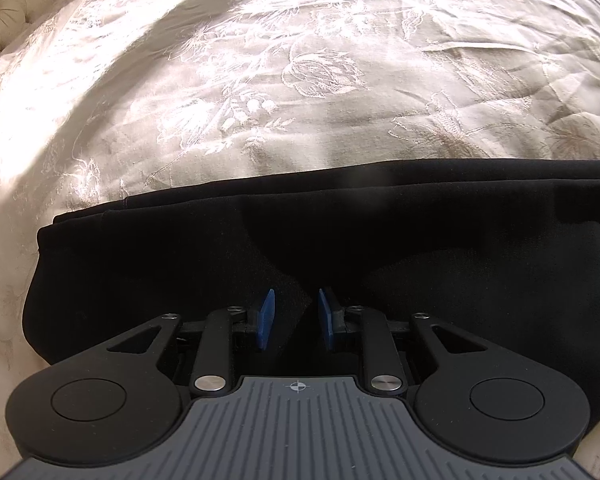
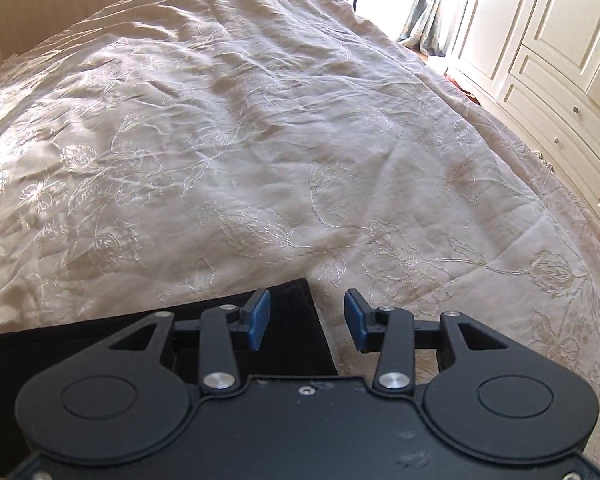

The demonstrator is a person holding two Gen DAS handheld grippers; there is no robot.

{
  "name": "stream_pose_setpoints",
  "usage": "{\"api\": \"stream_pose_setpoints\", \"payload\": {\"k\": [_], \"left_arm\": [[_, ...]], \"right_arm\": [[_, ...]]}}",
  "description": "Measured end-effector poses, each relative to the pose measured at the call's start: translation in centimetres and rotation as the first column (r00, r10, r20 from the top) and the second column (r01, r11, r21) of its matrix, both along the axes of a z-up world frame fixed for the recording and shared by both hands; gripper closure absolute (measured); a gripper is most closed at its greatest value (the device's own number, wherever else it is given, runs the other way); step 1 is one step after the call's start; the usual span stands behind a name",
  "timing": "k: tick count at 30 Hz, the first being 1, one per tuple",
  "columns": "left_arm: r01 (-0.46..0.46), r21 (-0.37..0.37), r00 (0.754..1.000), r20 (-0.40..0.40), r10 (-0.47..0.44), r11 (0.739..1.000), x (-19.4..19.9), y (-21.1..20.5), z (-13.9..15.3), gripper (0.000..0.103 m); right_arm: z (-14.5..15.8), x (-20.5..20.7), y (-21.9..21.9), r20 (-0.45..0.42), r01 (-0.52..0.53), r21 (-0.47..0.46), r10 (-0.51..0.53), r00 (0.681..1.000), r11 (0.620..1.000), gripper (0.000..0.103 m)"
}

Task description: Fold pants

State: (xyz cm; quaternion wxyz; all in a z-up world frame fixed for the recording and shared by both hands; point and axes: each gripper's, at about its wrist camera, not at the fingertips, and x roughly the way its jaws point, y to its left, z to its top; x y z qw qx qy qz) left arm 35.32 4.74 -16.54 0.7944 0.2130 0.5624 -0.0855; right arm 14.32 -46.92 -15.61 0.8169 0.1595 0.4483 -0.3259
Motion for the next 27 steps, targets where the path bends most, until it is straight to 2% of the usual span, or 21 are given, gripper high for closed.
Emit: {"api": "stream_pose_setpoints", "payload": {"k": [3, 5, 6, 7, 9, 11, 13, 15, 19, 22, 24, 27], "left_arm": [[-0.005, 0.0, 1.0, 0.006, 0.005, 1.0, -0.2, -0.3, 0.2, 0.079], [-0.009, -0.001, 1.0, 0.016, 0.009, 1.0, -0.5, -0.6, 0.5, 0.079], [-0.008, -0.003, 1.0, 0.021, 0.008, 1.0, -0.5, -0.6, 0.7, 0.079], [-0.004, -0.009, 1.0, 0.03, 0.004, 1.0, -0.8, -0.9, 1.0, 0.079], [0.004, -0.022, 0.999, 0.042, -0.003, 1.0, -0.7, -1.2, 1.4, 0.079], [0.007, -0.036, 0.999, 0.047, -0.006, 0.999, -0.5, -1.7, 1.6, 0.079], [0.009, -0.039, 0.999, 0.051, -0.007, 0.999, -0.3, -2.1, 1.7, 0.079], [0.01, -0.049, 0.998, 0.06, -0.007, 0.999, -0.5, -2.1, 2.2, 0.079], [0.023, -0.095, 0.995, 0.097, -0.014, 0.995, -1.8, -1.3, 4.5, 0.079], [0.022, -0.104, 0.993, 0.118, -0.01, 0.994, -3.4, 0.2, 6.0, 0.079], [0.007, -0.115, 0.993, 0.12, 0.006, 0.993, -4.6, 1.5, 6.7, 0.079], [-0.017, -0.115, 0.995, 0.098, 0.028, 0.993, -6.2, 3.6, 7.0, 0.079]], "right_arm": [[-0.6, 0.3, -0.8, 0.002, -0.015, 0.05, 0.015, 1.0, 0.999, 0.062], [-1.1, 0.6, -0.9, -0.004, -0.036, 0.08, 0.037, 0.999, 0.996, 0.085], [-1.2, 0.7, -0.8, -0.015, -0.05, 0.081, 0.051, 0.999, 0.995, 0.092], [-1.0, 0.7, -0.5, -0.017, -0.065, 0.076, 0.066, 0.998, 0.995, 0.093], [-0.7, 0.9, 0.0, -0.018, -0.077, 0.052, 0.078, 0.997, 0.996, 0.094], [-0.1, 0.8, -0.3, -0.014, -0.034, 0.006, 0.034, 0.999, 0.999, 0.094], [-0.4, 0.6, -1.4, -0.01, 0.022, 0.03, -0.022, 1.0, 0.999, 0.094], [-1.1, 0.7, -1.9, -0.038, 0.035, 0.051, -0.033, 0.999, 0.998, 0.094], [-0.5, 1.1, 0.2, -0.073, 0.006, -0.051, -0.01, 0.997, 0.999, 0.087], [1.7, 0.6, 2.2, -0.009, 0.008, -0.107, -0.009, 1.0, 0.994, 0.075], [3.3, 0.3, 4.2, 0.046, -0.015, -0.107, 0.02, 0.999, 0.994, 0.075], [4.7, 0.2, 8.1, 0.107, -0.101, -0.053, 0.107, 0.989, 0.993, 0.075]]}}
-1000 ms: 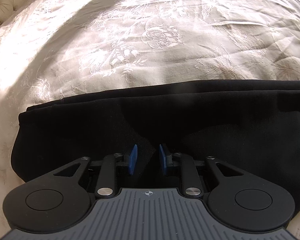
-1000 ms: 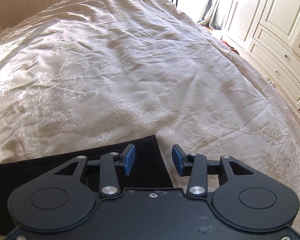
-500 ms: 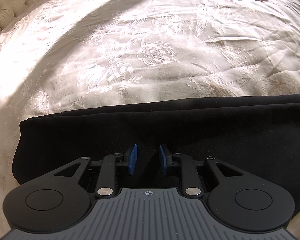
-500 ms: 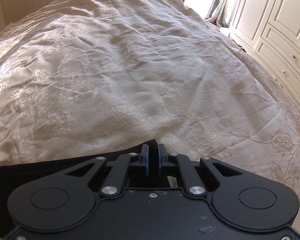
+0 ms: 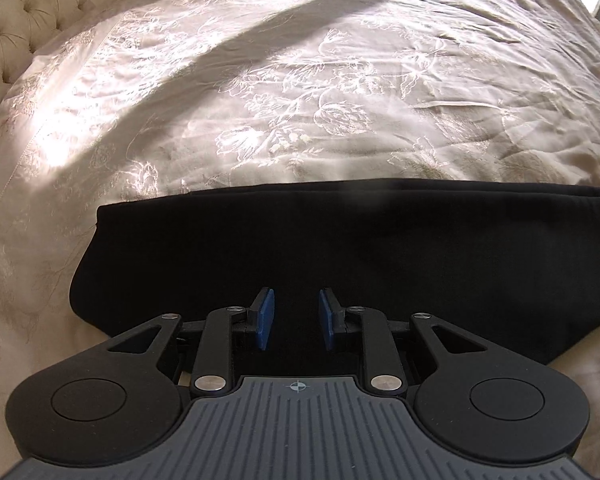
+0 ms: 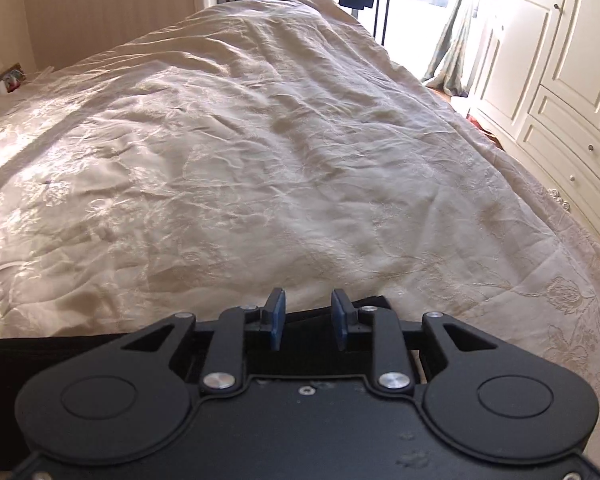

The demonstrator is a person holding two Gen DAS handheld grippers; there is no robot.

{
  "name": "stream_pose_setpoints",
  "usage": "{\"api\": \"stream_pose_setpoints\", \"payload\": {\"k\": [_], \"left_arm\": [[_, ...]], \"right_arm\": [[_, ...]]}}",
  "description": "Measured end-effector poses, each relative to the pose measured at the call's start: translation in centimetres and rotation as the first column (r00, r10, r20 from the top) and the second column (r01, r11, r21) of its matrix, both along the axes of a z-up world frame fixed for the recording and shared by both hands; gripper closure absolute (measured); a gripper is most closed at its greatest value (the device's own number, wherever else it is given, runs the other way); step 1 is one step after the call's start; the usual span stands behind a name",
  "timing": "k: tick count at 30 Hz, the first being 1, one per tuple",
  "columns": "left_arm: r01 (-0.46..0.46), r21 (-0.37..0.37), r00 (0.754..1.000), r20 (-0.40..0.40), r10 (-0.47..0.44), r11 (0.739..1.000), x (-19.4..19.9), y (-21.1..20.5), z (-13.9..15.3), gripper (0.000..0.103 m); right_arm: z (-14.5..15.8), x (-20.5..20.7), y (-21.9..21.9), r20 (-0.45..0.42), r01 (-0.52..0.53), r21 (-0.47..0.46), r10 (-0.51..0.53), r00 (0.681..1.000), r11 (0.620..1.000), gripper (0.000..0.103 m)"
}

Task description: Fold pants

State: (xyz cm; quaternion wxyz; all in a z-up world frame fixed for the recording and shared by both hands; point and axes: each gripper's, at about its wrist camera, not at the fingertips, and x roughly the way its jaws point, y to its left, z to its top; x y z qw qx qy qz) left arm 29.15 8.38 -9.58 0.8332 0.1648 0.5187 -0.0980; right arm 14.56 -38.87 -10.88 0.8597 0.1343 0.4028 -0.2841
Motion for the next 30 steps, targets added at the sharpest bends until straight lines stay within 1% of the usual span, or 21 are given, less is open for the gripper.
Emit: {"api": "stream_pose_setpoints", "payload": {"k": [2, 5, 7, 10, 13, 14, 17, 19, 21, 23, 25, 30], "left_arm": [[-0.013, 0.004, 1.0, -0.019, 0.013, 1.0, -1.0, 1.4, -0.1, 0.079], [-0.02, -0.026, 0.999, -0.048, 0.019, 0.999, -2.2, 2.6, -0.3, 0.079], [-0.003, -0.039, 0.998, -0.067, 0.001, 0.999, -3.0, 3.1, -0.7, 0.079], [0.034, -0.028, 0.996, -0.083, -0.036, 0.999, -3.7, 3.1, -1.6, 0.079], [0.061, -0.059, 0.994, -0.084, -0.066, 0.996, -3.2, 2.8, -2.1, 0.079], [0.075, -0.059, 0.994, -0.08, -0.08, 0.995, -2.9, 2.6, -2.3, 0.079], [0.116, -0.04, 0.989, -0.088, -0.119, 0.993, -1.4, 2.0, -3.6, 0.079], [0.138, -0.044, 0.984, -0.108, -0.142, 0.989, -0.2, 1.7, -4.6, 0.079], [0.158, -0.048, 0.976, -0.145, -0.163, 0.986, 0.9, 1.7, -5.4, 0.079], [0.168, -0.067, 0.97, -0.167, -0.177, 0.984, 1.5, 1.9, -5.7, 0.079], [0.179, -0.091, 0.964, -0.184, -0.193, 0.98, 1.9, 2.3, -5.9, 0.079], [0.205, -0.13, 0.954, -0.197, -0.228, 0.97, 2.1, 3.2, -6.0, 0.079]], "right_arm": [[0.4, 0.2, 3.3, 0.021, -0.079, 0.055, 0.078, 0.997, 0.995, 0.075], [0.2, 0.7, 8.5, 0.03, -0.179, 0.129, 0.176, 0.984, 0.975, 0.075], [0.0, 1.0, 11.9, 0.034, -0.238, 0.186, 0.236, 0.971, 0.953, 0.075], [-0.2, 1.3, 17.1, 0.041, -0.334, 0.241, 0.334, 0.942, 0.911, 0.075], [-0.5, 1.6, 22.3, 0.044, -0.421, 0.291, 0.428, 0.903, 0.859, 0.078], [-0.6, 1.7, 23.8, 0.044, -0.448, 0.305, 0.457, 0.888, 0.841, 0.078], [-0.8, 1.8, 27.3, 0.04, -0.491, 0.323, 0.507, 0.861, 0.809, 0.079], [-0.8, 1.8, 29.7, 0.037, -0.515, 0.333, 0.535, 0.844, 0.79, 0.079], [-0.8, 1.8, 31.5, 0.029, -0.523, 0.337, 0.546, 0.837, 0.783, 0.079], [-0.9, 1.9, 32.6, 0.021, -0.517, 0.345, 0.544, 0.839, 0.783, 0.079], [-1.0, 2.1, 33.6, 0.019, -0.502, 0.351, 0.53, 0.848, 0.791, 0.079], [-1.1, 3.3, 34.9, 0.02, -0.458, 0.346, 0.482, 0.876, 0.819, 0.079]]}}
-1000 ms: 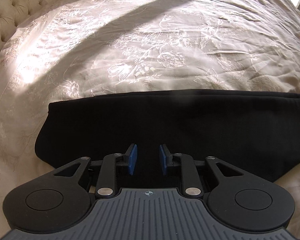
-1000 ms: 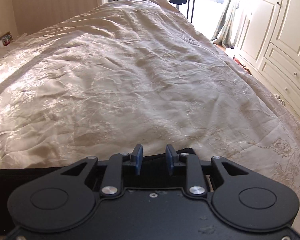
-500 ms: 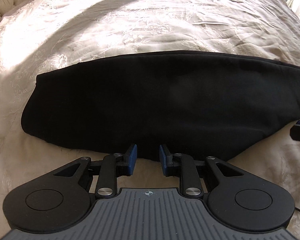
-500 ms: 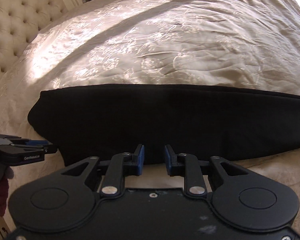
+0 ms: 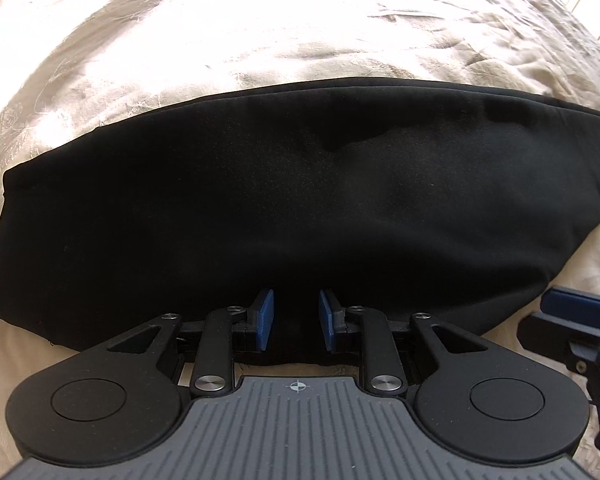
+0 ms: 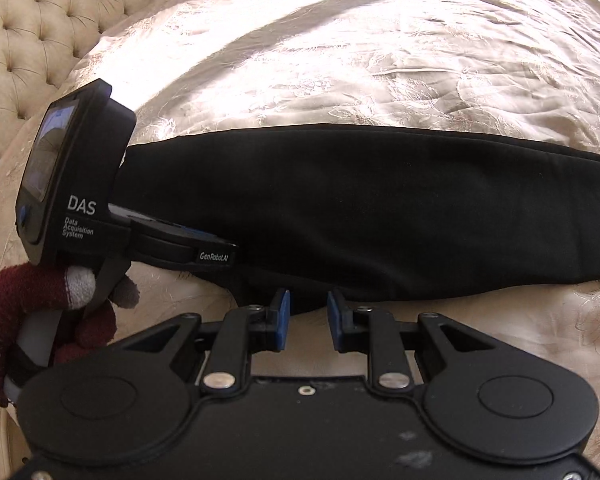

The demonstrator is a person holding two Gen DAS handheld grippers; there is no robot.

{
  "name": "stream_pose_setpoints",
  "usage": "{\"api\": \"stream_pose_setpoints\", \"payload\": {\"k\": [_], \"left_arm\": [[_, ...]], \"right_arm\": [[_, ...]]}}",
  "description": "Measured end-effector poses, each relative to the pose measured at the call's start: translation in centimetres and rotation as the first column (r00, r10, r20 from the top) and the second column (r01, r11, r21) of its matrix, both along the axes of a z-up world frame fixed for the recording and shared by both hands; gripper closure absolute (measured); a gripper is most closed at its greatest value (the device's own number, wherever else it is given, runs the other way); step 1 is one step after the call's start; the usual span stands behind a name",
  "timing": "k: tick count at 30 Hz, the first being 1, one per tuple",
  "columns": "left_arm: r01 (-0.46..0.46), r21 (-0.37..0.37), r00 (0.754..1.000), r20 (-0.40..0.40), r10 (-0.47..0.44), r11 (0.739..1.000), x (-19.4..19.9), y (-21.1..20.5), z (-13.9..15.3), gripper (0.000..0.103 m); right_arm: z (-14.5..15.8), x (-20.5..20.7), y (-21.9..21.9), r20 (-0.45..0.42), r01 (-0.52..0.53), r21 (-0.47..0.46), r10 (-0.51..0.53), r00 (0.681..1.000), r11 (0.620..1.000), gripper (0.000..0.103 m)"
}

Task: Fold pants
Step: 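Withdraw both open tools from the folded black trousers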

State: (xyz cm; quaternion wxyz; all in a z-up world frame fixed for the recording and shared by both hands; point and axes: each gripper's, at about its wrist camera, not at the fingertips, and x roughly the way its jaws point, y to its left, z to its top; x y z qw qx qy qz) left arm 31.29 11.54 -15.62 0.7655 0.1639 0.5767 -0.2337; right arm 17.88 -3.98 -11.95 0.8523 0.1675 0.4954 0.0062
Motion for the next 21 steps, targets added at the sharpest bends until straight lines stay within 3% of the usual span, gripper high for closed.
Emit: {"api": "stream_pose_setpoints", "payload": {"k": [4, 7, 9, 12, 18, 21], "left_arm": [[-0.009, -0.043, 1.0, -0.021, 0.009, 0.999, 0.2, 1.1, 0.3, 0.079], [-0.034, -0.082, 0.999, -0.031, 0.032, 0.996, 0.4, 2.2, 1.2, 0.079], [-0.052, -0.102, 0.999, -0.022, 0.05, 0.993, 0.6, 3.7, 1.9, 0.079], [-0.074, -0.101, 0.997, -0.017, 0.073, 0.992, 1.7, 5.0, 1.9, 0.079], [-0.133, -0.101, 0.989, -0.085, 0.124, 0.986, 4.0, 5.7, -0.1, 0.079], [-0.135, -0.105, 0.988, -0.085, 0.126, 0.985, 4.1, 5.8, 0.0, 0.079]], "right_arm": [[-0.8, 1.7, 0.2, -0.025, 0.043, -0.022, -0.043, 0.999, 0.999, 0.079], [-2.9, 2.9, -0.2, -0.094, 0.063, -0.023, -0.065, 0.993, 0.998, 0.08], [-5.1, 4.3, -0.6, -0.161, 0.061, -0.039, -0.066, 0.985, 0.997, 0.085], [-5.7, 5.2, -0.9, -0.185, 0.052, -0.062, -0.063, 0.981, 0.997, 0.087], [-1.6, 6.7, -1.1, -0.037, -0.034, -0.14, 0.029, 0.999, 0.99, 0.086], [-0.8, 9.1, -1.0, 0.01, -0.105, -0.225, 0.11, 0.994, 0.969, 0.072]]}}
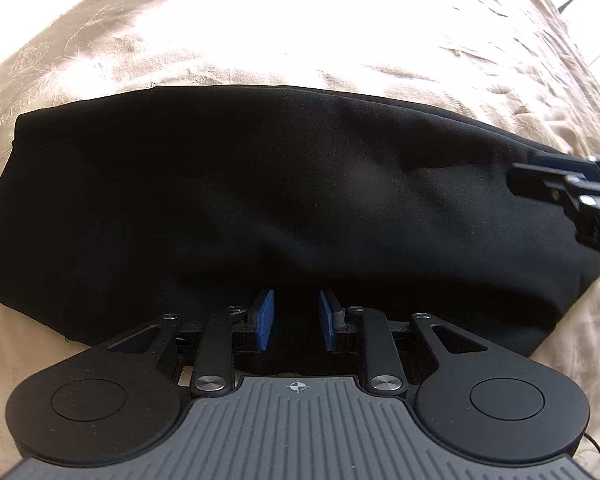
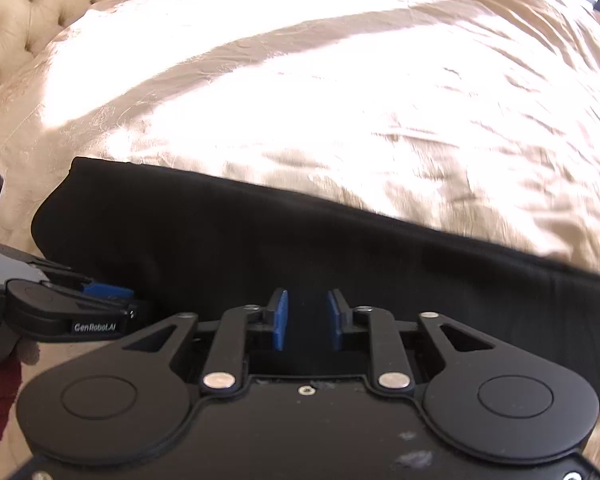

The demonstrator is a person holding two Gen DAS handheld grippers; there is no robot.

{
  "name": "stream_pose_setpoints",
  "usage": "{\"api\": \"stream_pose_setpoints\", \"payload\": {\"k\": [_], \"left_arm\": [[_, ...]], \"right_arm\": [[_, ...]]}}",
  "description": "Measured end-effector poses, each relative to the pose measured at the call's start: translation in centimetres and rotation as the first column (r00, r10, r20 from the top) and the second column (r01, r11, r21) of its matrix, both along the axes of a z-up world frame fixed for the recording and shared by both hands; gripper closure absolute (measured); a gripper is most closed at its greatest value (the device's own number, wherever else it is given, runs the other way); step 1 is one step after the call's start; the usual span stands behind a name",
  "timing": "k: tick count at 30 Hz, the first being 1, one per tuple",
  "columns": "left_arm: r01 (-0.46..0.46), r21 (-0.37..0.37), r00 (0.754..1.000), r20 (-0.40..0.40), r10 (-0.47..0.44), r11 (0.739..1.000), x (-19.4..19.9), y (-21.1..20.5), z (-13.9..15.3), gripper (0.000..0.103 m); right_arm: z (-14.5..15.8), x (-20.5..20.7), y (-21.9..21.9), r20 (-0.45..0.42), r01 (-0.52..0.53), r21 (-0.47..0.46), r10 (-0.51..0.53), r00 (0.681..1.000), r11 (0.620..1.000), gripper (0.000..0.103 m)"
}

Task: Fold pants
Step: 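Withdraw both open tools from the folded black trousers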

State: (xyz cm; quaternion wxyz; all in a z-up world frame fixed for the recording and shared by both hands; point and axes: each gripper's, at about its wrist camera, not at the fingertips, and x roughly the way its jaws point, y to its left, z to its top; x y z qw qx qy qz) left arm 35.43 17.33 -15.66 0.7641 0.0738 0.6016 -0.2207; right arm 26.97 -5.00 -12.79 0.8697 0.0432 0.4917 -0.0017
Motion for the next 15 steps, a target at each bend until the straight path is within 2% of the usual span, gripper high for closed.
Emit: {"api": "stream_pose_setpoints", "payload": {"k": [6, 15], "left_arm": [[0.019, -0.003, 1.0, 0.002, -0.019, 1.0, 0.0, 0.2, 0.2, 0.079], [0.034, -0.004, 0.999, 0.018, -0.034, 0.999, -0.6, -0.4, -0.4, 0.079]], "right_arm": [[-1.2, 5.0, 0.2, 0.02, -0.171, -0.153, 0.176, 0.984, 0.973, 0.073], [-2.8, 6.7, 2.0, -0.052, -0.369, -0.185, 0.366, 0.929, 0.911, 0.073]]}}
